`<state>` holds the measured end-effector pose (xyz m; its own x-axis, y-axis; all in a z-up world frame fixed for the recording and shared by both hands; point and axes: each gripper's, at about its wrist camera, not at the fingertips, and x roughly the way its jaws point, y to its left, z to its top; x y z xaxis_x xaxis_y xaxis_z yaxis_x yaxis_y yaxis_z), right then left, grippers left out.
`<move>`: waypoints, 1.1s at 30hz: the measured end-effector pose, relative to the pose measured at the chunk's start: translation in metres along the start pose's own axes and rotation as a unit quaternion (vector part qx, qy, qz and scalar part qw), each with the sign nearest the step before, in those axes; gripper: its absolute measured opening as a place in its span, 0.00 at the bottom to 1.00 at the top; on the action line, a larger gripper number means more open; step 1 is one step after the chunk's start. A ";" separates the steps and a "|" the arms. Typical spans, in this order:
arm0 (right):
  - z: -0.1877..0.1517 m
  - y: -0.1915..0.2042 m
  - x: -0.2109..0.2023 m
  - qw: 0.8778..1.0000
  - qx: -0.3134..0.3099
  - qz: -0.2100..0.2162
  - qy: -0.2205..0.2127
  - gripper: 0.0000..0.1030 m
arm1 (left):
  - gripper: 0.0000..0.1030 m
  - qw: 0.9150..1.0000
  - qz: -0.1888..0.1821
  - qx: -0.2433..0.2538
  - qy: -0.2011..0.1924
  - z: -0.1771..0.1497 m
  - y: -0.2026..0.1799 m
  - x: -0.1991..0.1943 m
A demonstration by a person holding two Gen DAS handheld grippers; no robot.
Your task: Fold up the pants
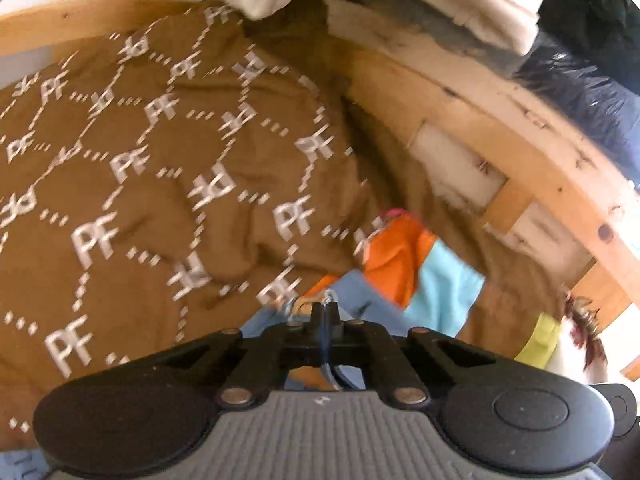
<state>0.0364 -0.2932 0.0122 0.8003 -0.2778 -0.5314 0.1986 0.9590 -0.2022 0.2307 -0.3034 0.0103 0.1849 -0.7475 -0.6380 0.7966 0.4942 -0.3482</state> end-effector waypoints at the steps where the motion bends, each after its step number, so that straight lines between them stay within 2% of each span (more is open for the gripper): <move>1: 0.003 -0.010 -0.004 0.999 0.032 -0.003 -0.005 0.03 | 0.00 1.000 -0.004 -0.001 -0.004 0.004 -0.003 0.001; 5: 0.007 -0.039 -0.008 0.993 0.118 -0.013 -0.009 0.03 | 0.00 1.000 -0.018 -0.012 -0.018 0.018 -0.016 0.013; 9: 0.004 -0.059 -0.002 0.985 0.170 -0.026 0.004 0.00 | 0.00 1.000 -0.018 -0.020 -0.016 0.024 -0.024 0.026; 12: -0.004 -0.069 0.001 0.981 0.188 -0.042 0.019 0.00 | 0.08 0.999 -0.019 -0.038 -0.015 0.026 -0.021 0.031; 15: -0.010 -0.073 0.001 0.979 0.192 -0.056 0.026 0.01 | 0.25 0.999 -0.015 -0.039 -0.028 0.024 -0.017 0.028; 17: -0.012 -0.075 -0.001 0.978 0.201 -0.053 0.020 0.15 | 0.27 0.999 -0.010 -0.037 -0.032 0.024 -0.016 0.028; 19: -0.012 -0.077 -0.004 0.976 0.215 -0.032 0.005 0.25 | 0.27 0.999 -0.005 -0.035 -0.029 0.025 -0.016 0.028; 20: -0.013 -0.076 -0.007 0.976 0.218 -0.015 -0.005 0.35 | 0.27 0.999 -0.005 -0.036 -0.027 0.025 -0.015 0.027; 23: -0.010 -0.067 -0.010 0.980 0.197 0.006 -0.017 0.42 | 0.30 0.999 0.001 -0.029 -0.029 0.024 -0.014 0.018; 27: -0.010 -0.060 0.000 0.984 0.180 0.012 -0.002 0.40 | 0.33 0.999 0.021 -0.015 -0.022 0.020 -0.012 0.009; 28: -0.010 -0.061 0.004 0.983 0.181 0.010 0.004 0.35 | 0.33 1.000 0.019 -0.016 -0.019 0.018 -0.011 0.008; 29: -0.011 -0.061 0.008 0.983 0.185 0.009 0.008 0.21 | 0.33 1.000 0.015 -0.017 -0.016 0.015 -0.011 0.007; 31: -0.010 -0.064 0.012 0.981 0.196 0.008 0.009 0.06 | 0.33 1.000 0.012 -0.017 -0.010 0.009 -0.011 0.007; 33: -0.010 -0.070 0.009 0.975 0.221 0.005 0.003 0.05 | 0.33 1.000 0.009 -0.012 -0.006 0.004 -0.013 0.006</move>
<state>0.0244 -0.3635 0.0135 0.8004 -0.2666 -0.5369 0.4157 0.8922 0.1767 0.2237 -0.3158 0.0137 0.2070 -0.7436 -0.6358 0.7793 0.5183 -0.3523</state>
